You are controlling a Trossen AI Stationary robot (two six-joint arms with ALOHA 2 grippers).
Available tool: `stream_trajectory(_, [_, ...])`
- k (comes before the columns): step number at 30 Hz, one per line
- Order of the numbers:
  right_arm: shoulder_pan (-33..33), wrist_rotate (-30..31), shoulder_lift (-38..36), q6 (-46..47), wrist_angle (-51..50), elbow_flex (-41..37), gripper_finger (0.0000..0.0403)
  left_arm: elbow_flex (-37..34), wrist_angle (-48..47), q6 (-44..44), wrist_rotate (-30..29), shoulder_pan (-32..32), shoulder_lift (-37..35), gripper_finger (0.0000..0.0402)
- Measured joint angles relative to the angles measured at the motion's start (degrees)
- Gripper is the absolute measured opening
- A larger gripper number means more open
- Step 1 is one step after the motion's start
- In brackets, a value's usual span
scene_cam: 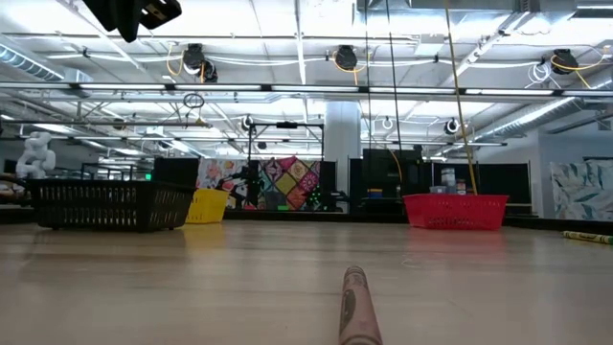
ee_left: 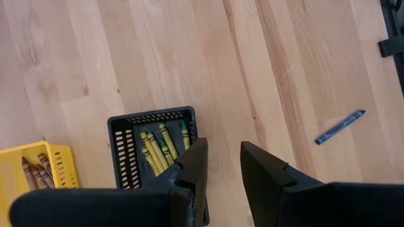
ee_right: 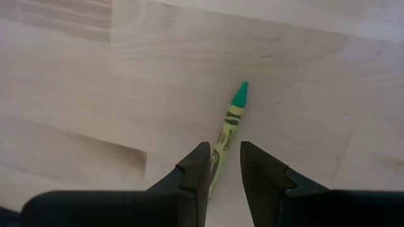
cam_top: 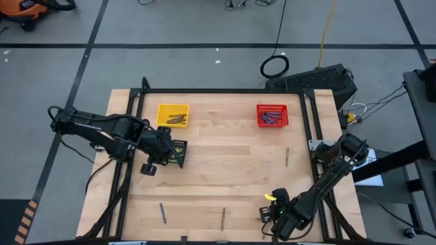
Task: Sort crayons
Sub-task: Put the green crayon into the black bin
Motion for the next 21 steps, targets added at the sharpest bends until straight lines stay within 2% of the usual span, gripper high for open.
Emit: stream_trajectory(21, [-0.1,0.1,1.9,0.8,-0.2,0.0,0.0075,0.0,1.4,0.1,0.0,0.0,0.0,0.0092])
